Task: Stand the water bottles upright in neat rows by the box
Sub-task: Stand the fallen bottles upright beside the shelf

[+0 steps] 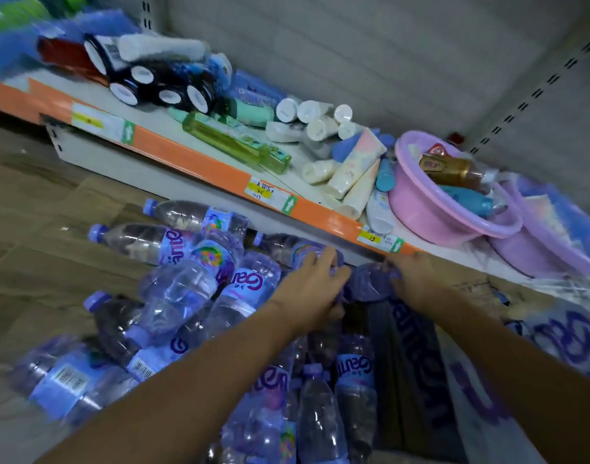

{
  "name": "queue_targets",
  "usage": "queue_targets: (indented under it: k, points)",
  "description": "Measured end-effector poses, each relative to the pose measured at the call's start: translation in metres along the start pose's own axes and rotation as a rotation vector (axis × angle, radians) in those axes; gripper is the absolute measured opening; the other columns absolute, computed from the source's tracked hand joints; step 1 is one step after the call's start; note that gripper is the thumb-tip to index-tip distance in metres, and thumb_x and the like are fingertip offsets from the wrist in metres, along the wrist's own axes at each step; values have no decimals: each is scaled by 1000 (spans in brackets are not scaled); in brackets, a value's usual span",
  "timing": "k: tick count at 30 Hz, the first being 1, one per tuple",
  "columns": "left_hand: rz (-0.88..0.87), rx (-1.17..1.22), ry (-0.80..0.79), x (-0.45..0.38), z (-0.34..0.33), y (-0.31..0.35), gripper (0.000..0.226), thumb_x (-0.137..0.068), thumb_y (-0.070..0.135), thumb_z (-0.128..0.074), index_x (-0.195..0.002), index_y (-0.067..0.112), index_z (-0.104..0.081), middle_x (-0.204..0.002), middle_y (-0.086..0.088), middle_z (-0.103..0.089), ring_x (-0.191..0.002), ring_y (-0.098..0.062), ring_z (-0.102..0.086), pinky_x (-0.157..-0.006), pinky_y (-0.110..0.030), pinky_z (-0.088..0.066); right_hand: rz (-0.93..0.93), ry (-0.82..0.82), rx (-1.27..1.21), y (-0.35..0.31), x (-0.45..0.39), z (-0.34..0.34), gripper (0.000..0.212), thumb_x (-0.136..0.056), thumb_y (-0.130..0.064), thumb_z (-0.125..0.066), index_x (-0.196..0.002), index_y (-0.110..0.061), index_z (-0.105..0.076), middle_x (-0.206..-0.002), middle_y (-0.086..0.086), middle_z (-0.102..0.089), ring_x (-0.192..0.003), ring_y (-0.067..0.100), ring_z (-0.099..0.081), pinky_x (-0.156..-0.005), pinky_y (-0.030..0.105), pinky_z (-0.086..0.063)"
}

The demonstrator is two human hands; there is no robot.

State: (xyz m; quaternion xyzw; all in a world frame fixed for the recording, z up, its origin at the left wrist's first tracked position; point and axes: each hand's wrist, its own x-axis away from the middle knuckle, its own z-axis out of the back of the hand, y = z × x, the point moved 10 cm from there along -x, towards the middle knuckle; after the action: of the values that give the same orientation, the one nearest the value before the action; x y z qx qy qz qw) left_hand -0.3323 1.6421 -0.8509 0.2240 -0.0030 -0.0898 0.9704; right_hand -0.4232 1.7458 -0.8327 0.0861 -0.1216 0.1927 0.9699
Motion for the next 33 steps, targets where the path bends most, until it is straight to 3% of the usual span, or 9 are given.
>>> queue_targets:
  k: [5, 8, 11, 16, 19, 22, 24, 29, 33]
  points:
    - [-79, 23, 267, -7, 27, -9, 38, -85, 27, -46, -115, 5, -53, -120, -17, -45, -106, -34, -49, -79, -45, -52, 92, 114, -105, 8, -13, 6, 24, -82, 2, -48, -99, -5, -63, -103, 15, -64, -98, 34, -58, -81, 34, -38]
    - [-161, -40, 296, 2, 19, -4, 33, -82, 15, -60, -112, 1, -56, -115, -20, -51, -96, -34, -56, -71, -40, -55, 54, 204, -276, 16, -14, 5, 22, -89, 0, -47, -103, -2, -63, -110, 14, -62, -103, 33, -56, -76, 27, -30]
    - [-129, -26, 273, 12, 13, -6, 34, -79, 14, -68, -110, 3, -58, -105, -19, -52, -73, -26, -54, -59, -30, -48, -9, 270, -260, 23, -15, 3, 30, -93, -22, -53, -118, -6, -55, -119, 15, -55, -107, 32, -52, -70, 24, -24]
    - [193, 84, 211, 17, 21, -36, 50, -87, 32, -58, -128, 8, -43, -126, -15, -39, -95, -35, -57, -82, -40, -49, -108, 186, -79, 20, -20, -10, 47, -94, -37, -45, -127, -3, -41, -128, 23, -46, -114, 40, -48, -86, 41, -41]
    - [328, 33, 166, 17, 34, -51, 52, -88, 36, -56, -130, 9, -42, -127, -15, -44, -111, -36, -52, -93, -43, -45, -100, 139, -44, 16, -18, -12, 40, -98, -31, -39, -127, -4, -40, -127, 22, -48, -114, 38, -50, -82, 39, -37]
    - [360, 16, 132, 25, 38, -57, 47, -88, 32, -57, -127, 7, -47, -125, -16, -48, -115, -35, -51, -95, -40, -43, -32, 146, 108, 14, -15, -11, 37, -99, -28, -37, -126, -3, -39, -122, 20, -55, -112, 34, -53, -95, 38, -35]
    - [394, 80, 186, 35, 45, -63, 46, -86, 28, -61, -125, 8, -50, -125, -16, -49, -114, -35, -52, -96, -40, -43, -7, 179, 113, 13, -13, -8, 33, -99, -27, -38, -122, -3, -43, -120, 20, -56, -110, 33, -52, -94, 36, -35]
    - [376, 141, 390, 46, 77, -64, 34, -82, 22, -64, -109, 3, -57, -109, -17, -55, -99, -33, -53, -86, -36, -41, 13, 266, -32, 15, -18, -7, 28, -95, -20, -46, -118, -5, -49, -118, 23, -50, -105, 39, -51, -87, 41, -38]
    - [328, 189, 441, 33, 88, -52, 29, -82, 21, -63, -103, 3, -54, -96, -5, -43, -85, -22, -43, -72, -23, -31, -10, 251, -106, 21, -19, -12, 34, -91, -19, -49, -124, -9, -48, -126, 23, -45, -110, 42, -48, -90, 43, -40]
